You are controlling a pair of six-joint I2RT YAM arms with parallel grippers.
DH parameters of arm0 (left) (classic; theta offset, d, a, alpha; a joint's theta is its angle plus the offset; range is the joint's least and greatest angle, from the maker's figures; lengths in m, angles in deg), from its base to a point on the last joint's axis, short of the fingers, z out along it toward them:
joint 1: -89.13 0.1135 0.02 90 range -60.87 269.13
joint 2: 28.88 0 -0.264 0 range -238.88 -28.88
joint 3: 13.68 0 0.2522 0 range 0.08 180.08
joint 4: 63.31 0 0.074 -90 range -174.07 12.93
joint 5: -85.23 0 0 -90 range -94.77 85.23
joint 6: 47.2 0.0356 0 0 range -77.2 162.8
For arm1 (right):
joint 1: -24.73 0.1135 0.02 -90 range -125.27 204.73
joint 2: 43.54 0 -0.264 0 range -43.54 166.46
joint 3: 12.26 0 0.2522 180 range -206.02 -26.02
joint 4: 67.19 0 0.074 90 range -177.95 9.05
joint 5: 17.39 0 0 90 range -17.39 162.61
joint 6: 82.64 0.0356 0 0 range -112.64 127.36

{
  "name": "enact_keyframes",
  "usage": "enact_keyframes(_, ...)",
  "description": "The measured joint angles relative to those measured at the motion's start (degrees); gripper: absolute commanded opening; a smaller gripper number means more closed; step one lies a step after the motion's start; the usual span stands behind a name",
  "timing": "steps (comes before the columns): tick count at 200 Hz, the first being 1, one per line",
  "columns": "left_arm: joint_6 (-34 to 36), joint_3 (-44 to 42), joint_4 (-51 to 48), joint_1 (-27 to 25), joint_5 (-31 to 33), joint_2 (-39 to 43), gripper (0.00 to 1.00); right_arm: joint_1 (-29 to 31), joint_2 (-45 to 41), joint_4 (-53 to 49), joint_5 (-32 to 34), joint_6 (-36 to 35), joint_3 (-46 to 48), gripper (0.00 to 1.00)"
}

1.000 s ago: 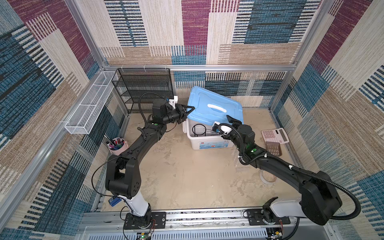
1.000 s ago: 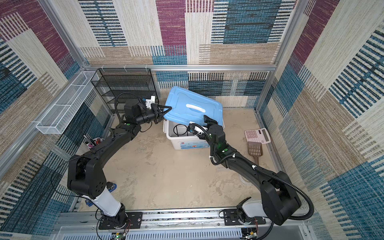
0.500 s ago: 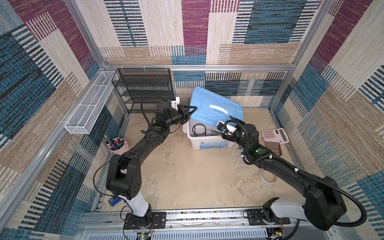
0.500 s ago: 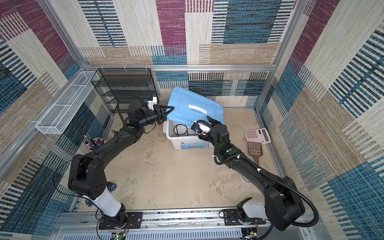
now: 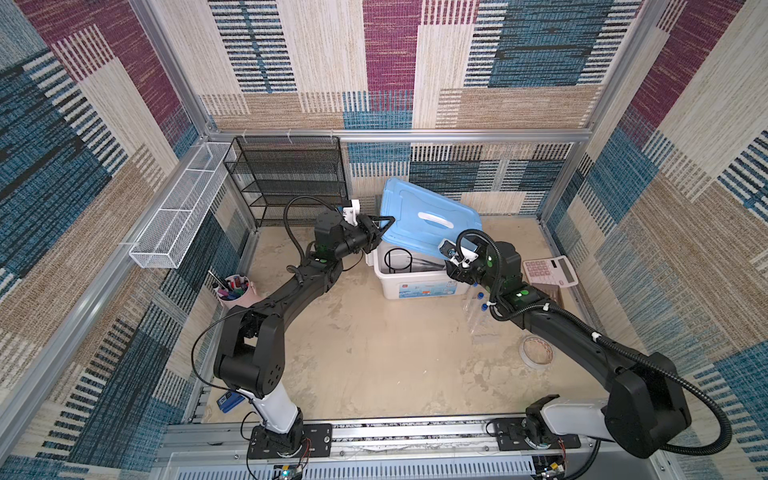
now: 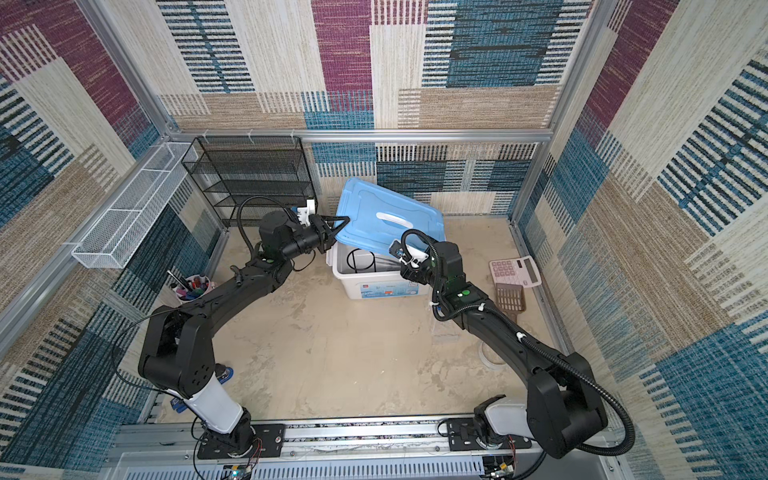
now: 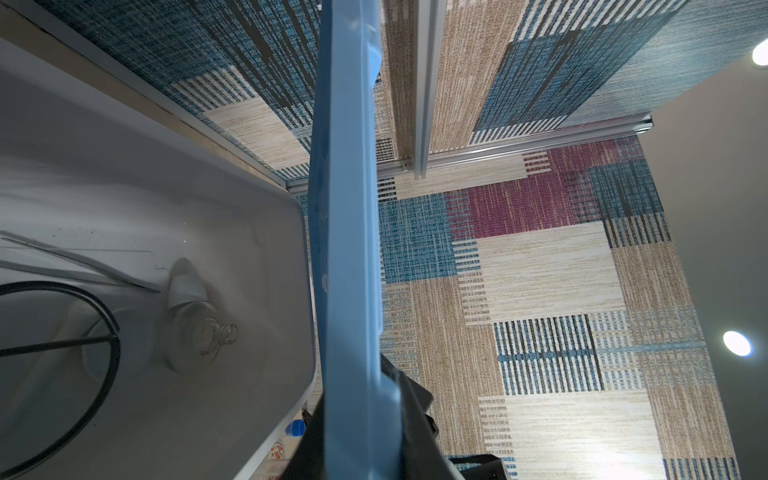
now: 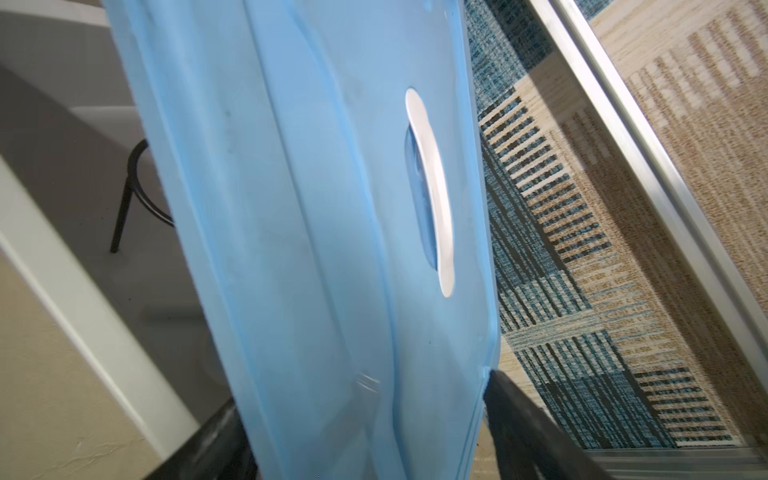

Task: Organize the chemistry lab equipment
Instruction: 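Lower the lid onto the bin with both grippers holding opposite edges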

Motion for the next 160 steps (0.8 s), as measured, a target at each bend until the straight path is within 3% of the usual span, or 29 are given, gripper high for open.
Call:
enact_keyframes(95, -0.33, -2.10, 2.03, -0.55, 3.17, 0.00, 0.05, -2.16, -0.13, -3.13, -6.78, 5.79, -1.86, 0.89)
enact_keyframes(160, -1.40, -2.84, 4.35, -0.66, 3.72, -0.02, 0.04, -3.21, -1.55, -7.69, -15.50, 9.31, -2.16, 0.91)
